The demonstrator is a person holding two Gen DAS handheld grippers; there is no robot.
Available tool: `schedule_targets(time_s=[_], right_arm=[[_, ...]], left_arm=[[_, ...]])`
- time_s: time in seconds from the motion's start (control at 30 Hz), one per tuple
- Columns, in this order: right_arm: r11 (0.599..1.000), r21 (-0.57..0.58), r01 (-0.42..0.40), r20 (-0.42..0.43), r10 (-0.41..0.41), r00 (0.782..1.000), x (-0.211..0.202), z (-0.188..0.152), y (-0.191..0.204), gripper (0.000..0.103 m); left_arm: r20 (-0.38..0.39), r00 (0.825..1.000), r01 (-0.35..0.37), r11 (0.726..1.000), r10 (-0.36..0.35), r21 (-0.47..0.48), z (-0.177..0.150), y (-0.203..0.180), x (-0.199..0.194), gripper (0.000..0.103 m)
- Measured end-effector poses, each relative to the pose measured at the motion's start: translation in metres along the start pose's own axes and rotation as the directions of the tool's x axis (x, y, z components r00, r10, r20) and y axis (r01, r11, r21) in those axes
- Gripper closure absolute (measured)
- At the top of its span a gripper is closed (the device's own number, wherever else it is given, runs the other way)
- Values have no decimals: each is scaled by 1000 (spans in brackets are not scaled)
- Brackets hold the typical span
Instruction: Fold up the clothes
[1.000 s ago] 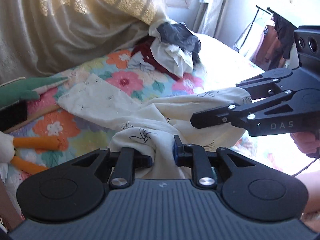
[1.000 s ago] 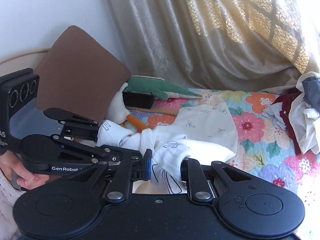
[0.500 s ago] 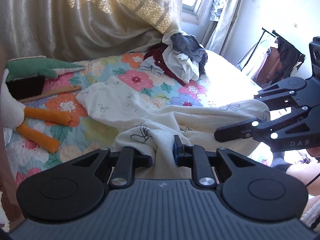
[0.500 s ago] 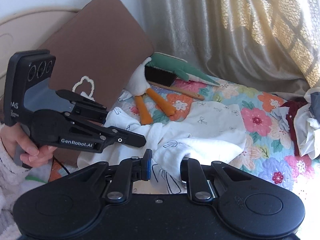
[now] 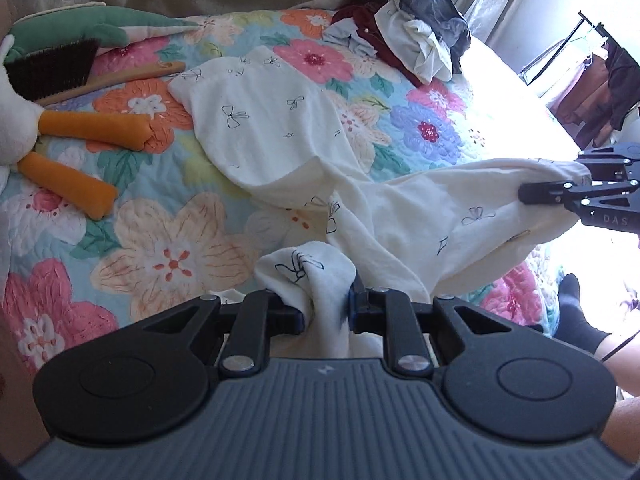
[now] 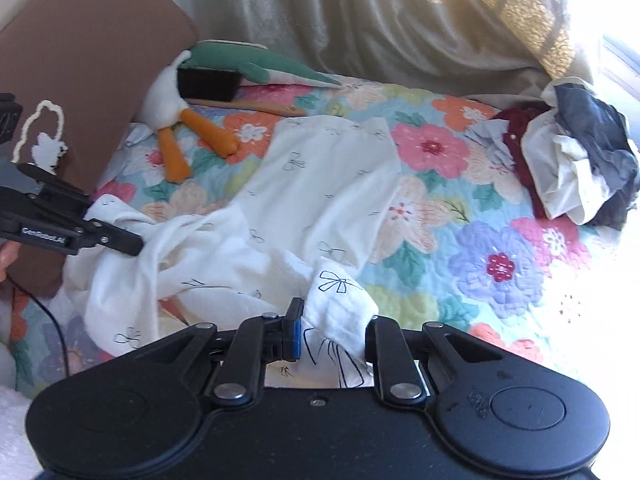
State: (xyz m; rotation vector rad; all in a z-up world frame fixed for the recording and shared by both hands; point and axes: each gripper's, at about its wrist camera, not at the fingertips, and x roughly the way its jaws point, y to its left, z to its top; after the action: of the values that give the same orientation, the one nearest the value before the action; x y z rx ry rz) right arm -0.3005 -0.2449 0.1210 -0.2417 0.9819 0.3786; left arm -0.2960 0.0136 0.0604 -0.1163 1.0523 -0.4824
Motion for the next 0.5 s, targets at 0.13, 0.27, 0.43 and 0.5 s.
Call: schedule_targets(time_s=[0.13, 0.27, 0.43, 0.5], right_arm=[[963, -190, 189, -37, -199, 979, 17, -11, 9, 85], [945, -199, 260, -69, -278, 958, 43, -21, -8, 85], [973, -39, 228, -19, -228, 973, 61, -30, -41, 85], [975, -10, 223, -19, -223, 975, 66, -32, -47, 85]], left_arm=[[-35, 999, -20, 998, 21, 52, -3, -1, 14, 85], [-18, 991, -132, 986, 134, 101, -2, -1, 20, 85], [22, 995, -96, 992, 95, 79, 18, 5, 16, 78], [13, 997, -82, 993, 81, 87, 21, -2, 28, 71]])
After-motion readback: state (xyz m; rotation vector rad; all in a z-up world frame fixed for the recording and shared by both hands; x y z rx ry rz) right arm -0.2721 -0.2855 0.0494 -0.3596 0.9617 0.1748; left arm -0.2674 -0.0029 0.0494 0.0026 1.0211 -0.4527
